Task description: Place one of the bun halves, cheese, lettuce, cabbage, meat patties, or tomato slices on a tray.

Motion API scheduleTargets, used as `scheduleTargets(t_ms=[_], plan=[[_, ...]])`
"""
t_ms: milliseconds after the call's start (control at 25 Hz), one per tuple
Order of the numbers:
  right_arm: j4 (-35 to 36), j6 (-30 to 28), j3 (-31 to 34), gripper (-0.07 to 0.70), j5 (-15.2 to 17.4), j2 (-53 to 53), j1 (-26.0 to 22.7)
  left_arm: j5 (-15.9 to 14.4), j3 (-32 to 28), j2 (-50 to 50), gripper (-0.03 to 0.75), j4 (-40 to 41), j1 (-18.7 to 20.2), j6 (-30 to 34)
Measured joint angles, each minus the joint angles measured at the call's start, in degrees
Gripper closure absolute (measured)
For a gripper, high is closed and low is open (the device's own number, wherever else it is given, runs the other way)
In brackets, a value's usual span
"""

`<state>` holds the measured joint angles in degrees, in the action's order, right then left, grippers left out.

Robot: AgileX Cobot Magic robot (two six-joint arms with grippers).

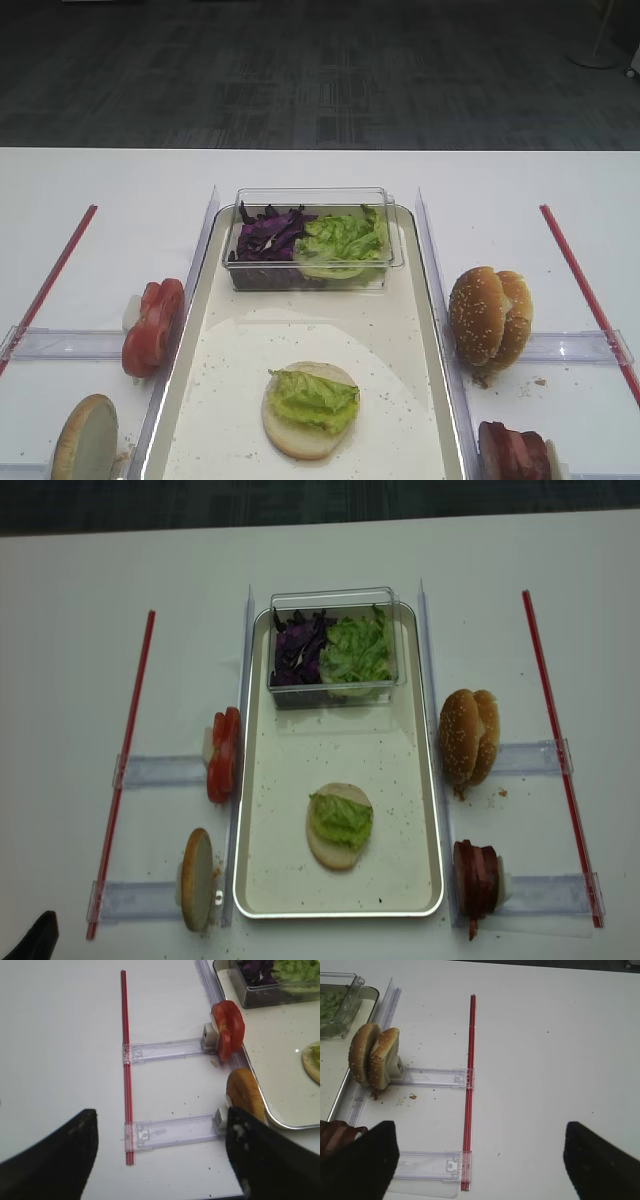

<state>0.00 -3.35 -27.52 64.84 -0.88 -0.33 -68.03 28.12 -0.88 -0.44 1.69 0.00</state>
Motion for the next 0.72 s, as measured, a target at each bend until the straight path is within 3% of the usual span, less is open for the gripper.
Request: scheduleTargets(t_ms=[720], plan=[[0.0, 0.0, 0.0, -0.048, 0.0, 0.0, 0.0, 0.0, 0.0, 0.0, 0.224, 0.0, 0.0, 0.0]])
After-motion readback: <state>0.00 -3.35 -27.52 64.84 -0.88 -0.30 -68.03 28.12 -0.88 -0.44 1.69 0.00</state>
